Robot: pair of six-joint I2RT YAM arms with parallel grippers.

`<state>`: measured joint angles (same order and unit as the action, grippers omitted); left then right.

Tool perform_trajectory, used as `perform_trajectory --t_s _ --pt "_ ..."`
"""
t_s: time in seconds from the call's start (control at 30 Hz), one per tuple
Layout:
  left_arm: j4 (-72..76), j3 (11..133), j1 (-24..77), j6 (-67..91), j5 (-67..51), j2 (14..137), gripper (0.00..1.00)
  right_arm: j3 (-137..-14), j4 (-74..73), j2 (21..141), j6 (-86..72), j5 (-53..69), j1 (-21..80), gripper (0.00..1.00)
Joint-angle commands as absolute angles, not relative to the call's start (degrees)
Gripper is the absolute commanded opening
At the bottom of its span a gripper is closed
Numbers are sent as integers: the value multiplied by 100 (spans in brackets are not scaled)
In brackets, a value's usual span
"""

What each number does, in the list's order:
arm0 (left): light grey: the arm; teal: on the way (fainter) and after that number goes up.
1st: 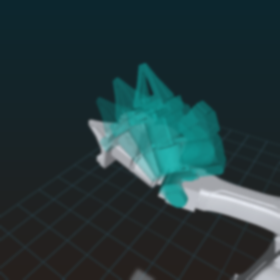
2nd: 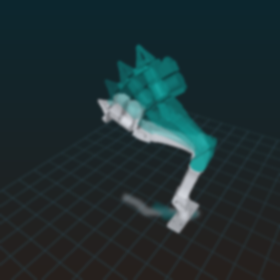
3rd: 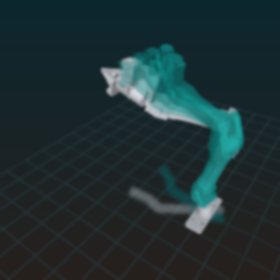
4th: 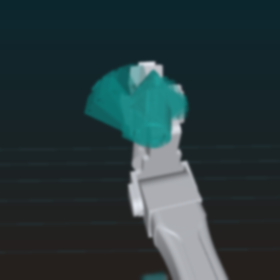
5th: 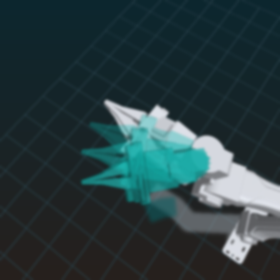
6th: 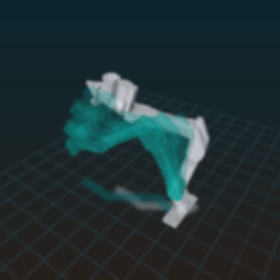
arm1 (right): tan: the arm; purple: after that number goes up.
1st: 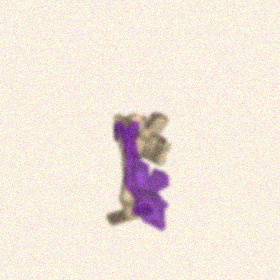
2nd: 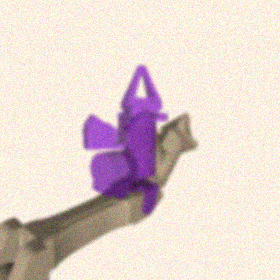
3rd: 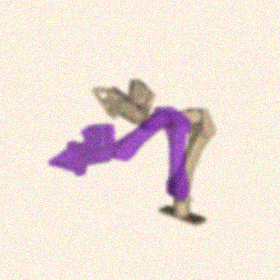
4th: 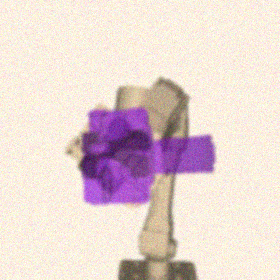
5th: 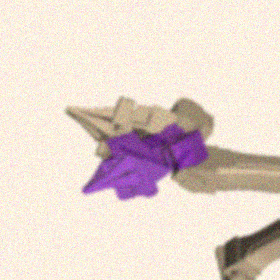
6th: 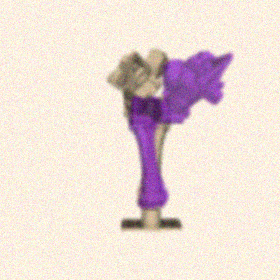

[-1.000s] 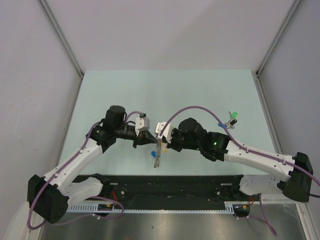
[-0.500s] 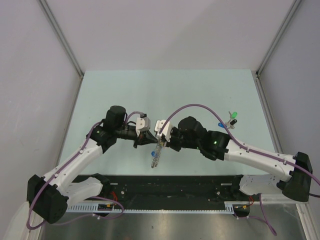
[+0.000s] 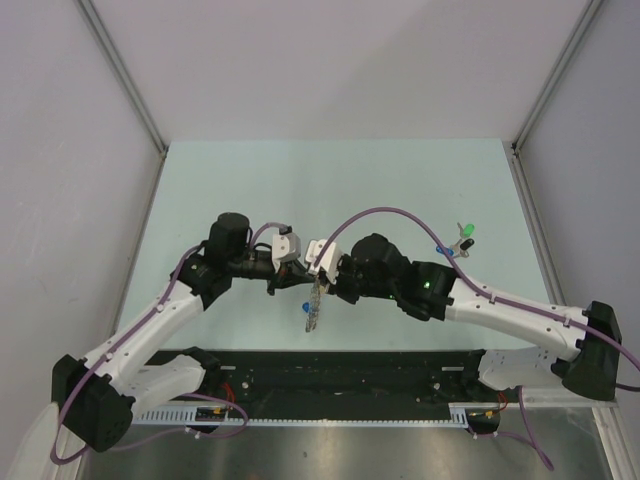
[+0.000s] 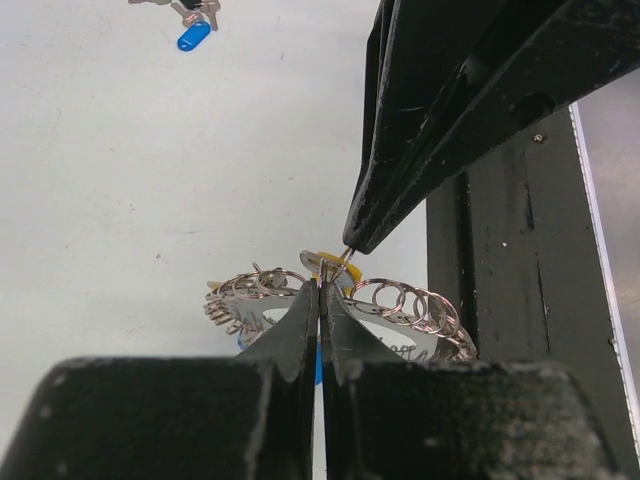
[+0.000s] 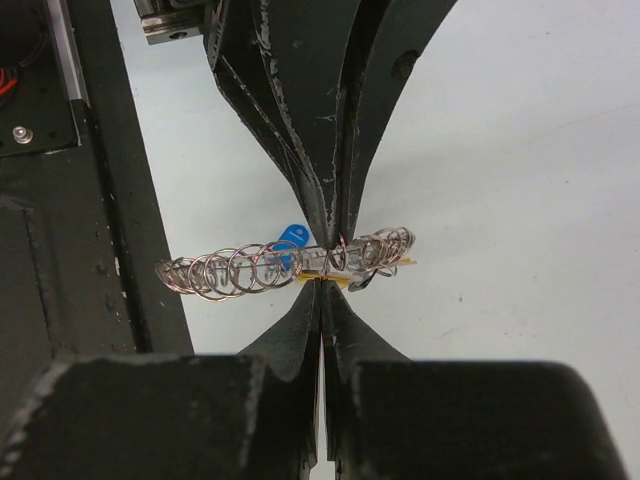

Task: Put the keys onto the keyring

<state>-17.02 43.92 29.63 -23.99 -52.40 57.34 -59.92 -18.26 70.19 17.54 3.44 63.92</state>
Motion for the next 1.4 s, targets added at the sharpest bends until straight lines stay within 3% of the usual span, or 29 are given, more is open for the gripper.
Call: perform_trajectory --t_s 0.0,0.3,0.57,0.97,1.17,1.37 --pt "-1406 4421 3006 -2417 -5247 5564 0 -6267 -1907 6777 1670 167 6416 0" --pt "-1354 4395 3006 -2408 -5159 5502 0 -6223 -2083 6706 1591 220 6293 0" --pt "-1380 4333 2997 -2171 -3888 5221 0 -5635 -2048 6645 976 220 5801 0" --pt "-1196 3657 2988 -1529 -1013 3667 0 -4273 760 7408 291 772 5142 0" --pt "-932 3472 2988 -1573 -536 3340 0 -3771 2090 8084 62 932 5036 0" --pt "-993 3489 2988 -1565 -510 3463 0 -3200 2286 8376 -141 853 4913 0"
